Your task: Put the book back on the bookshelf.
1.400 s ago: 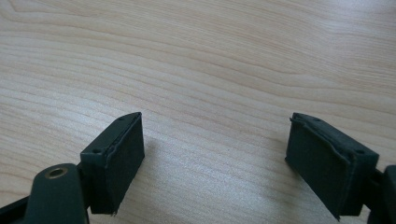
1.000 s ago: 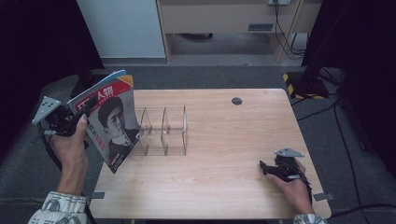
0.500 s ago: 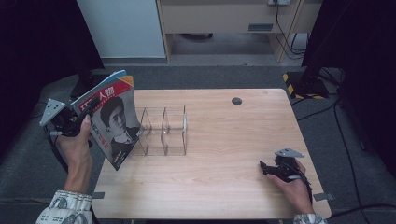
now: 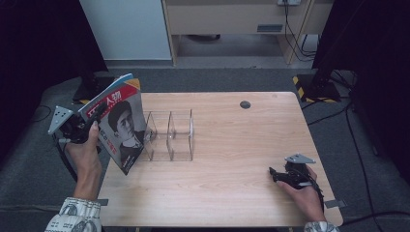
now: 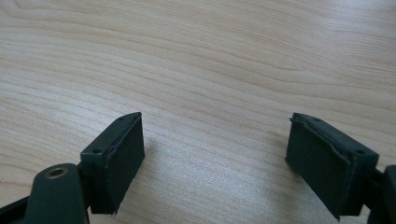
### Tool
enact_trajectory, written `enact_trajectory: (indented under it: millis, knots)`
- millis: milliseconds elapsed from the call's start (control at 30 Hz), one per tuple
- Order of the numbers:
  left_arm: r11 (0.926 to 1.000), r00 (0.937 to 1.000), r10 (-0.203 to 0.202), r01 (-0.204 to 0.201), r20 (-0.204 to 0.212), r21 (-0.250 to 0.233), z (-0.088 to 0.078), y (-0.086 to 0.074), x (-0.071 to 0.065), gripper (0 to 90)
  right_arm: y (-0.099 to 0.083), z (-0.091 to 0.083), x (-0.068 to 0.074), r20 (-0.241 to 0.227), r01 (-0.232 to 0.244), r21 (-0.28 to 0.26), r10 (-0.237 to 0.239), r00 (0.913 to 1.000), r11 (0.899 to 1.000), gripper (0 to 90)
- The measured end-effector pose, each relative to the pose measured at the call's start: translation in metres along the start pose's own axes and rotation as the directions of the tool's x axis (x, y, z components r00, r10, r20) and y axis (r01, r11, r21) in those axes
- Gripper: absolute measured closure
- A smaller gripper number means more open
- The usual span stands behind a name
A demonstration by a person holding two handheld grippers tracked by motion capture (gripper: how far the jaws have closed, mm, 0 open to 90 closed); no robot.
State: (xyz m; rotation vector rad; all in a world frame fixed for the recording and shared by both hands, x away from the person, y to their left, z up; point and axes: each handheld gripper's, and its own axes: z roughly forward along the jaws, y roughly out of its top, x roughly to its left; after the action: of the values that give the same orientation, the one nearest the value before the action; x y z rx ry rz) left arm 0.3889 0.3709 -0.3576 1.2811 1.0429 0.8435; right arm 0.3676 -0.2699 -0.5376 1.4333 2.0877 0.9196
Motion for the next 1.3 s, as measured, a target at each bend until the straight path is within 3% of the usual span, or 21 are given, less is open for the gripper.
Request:
enact_trajectory:
  millis: [400,1300]
  knots:
    - [0.9998,0.9999,0.016,-0.016,0.001,-0.010,0.002,-0.006,-0.002,86.8,0.000,0.000,0.000,0.002,0.001,-0.003,-0.001,1.0000,1.000,19.3]
    - [0.9995,0.9997,-0.011,0.011,0.022,-0.029,0.003,-0.016,-0.001,86.8,-0.001,-0.001,0.000,0.004,0.002,-0.005,-0.002,1.0000,1.000,18.8]
